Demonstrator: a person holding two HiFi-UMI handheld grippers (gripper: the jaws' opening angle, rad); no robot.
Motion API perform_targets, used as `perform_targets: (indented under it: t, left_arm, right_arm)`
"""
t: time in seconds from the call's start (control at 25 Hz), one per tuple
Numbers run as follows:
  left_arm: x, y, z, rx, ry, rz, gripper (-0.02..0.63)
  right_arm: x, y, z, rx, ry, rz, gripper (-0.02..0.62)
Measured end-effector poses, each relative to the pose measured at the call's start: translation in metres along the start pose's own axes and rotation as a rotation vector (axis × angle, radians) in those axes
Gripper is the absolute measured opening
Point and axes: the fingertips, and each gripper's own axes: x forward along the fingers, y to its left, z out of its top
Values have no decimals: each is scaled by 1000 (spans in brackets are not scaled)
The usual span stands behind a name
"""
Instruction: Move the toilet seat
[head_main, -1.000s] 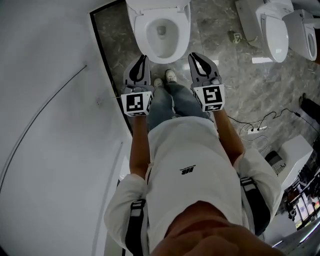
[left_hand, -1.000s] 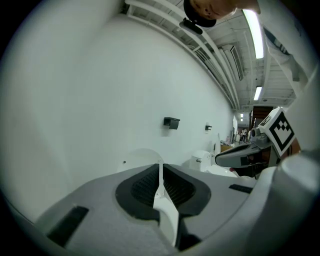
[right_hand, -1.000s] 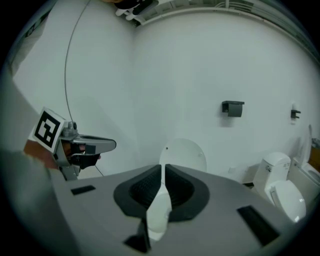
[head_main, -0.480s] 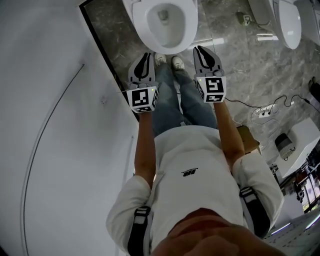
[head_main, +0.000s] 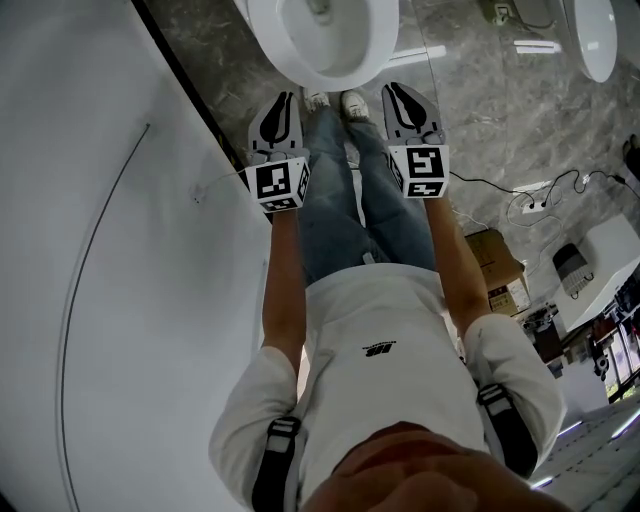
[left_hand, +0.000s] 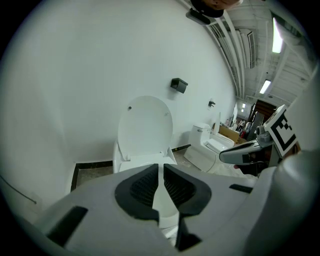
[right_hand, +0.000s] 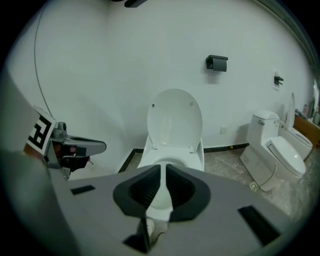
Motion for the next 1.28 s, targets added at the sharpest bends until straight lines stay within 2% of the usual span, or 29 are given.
perform_targets:
  t: [0.8,1.08,1.12,1.16,1.2,1.28]
  left_arm:
    - [64,11,-103,-34,128,-29,37]
    - [81,20,-143,-74,190,-41,39]
    - [83,21,-148,-81,200,-43,53]
    - [85,22,-153,-88,210,-45,105]
    - [88,23,-158,-96,220,-47,124]
    - [92,27,-167,-106,239,-43,131]
  right_arm:
    - [70,-34,-96,90,114,-67,41]
    - [94,-38,-132,130,167,-71,89]
    - [97,-39,-137,137,175,-72,94]
    - [100,-39,-142,145,182,-73,98]
    - [103,-40,-146,152,189,-74,102]
    - [108,-41,-155,167,203,-76,110]
